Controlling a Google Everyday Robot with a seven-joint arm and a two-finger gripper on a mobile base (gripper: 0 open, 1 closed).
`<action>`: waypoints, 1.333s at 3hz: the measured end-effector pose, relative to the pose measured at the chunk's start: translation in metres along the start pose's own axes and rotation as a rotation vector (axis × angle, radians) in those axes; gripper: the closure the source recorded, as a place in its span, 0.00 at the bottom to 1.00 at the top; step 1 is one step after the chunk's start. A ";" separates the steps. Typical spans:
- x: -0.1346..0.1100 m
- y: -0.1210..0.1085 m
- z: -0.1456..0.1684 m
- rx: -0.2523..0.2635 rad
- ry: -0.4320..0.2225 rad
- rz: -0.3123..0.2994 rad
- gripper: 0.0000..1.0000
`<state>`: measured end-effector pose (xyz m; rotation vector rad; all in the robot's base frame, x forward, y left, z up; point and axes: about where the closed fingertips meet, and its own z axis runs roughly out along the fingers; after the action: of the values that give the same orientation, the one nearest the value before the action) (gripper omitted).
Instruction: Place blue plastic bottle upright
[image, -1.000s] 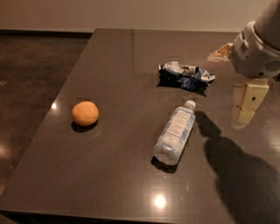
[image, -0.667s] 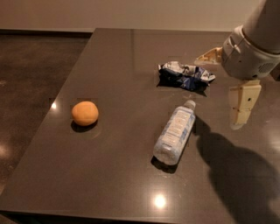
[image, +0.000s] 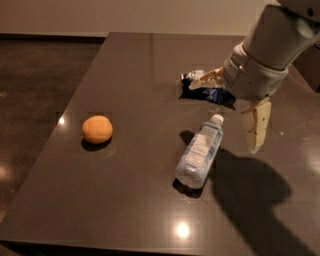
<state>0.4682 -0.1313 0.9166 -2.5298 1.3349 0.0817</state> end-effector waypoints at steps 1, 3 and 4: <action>-0.010 -0.004 0.026 -0.070 -0.014 -0.096 0.00; -0.014 -0.002 0.057 -0.159 0.035 -0.170 0.02; -0.014 0.001 0.063 -0.182 0.058 -0.181 0.22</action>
Offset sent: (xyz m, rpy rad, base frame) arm -0.0068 0.0264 -0.0537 -0.1201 0.1053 0.2147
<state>0.4645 -0.1032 0.8582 -2.8140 1.1601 0.0974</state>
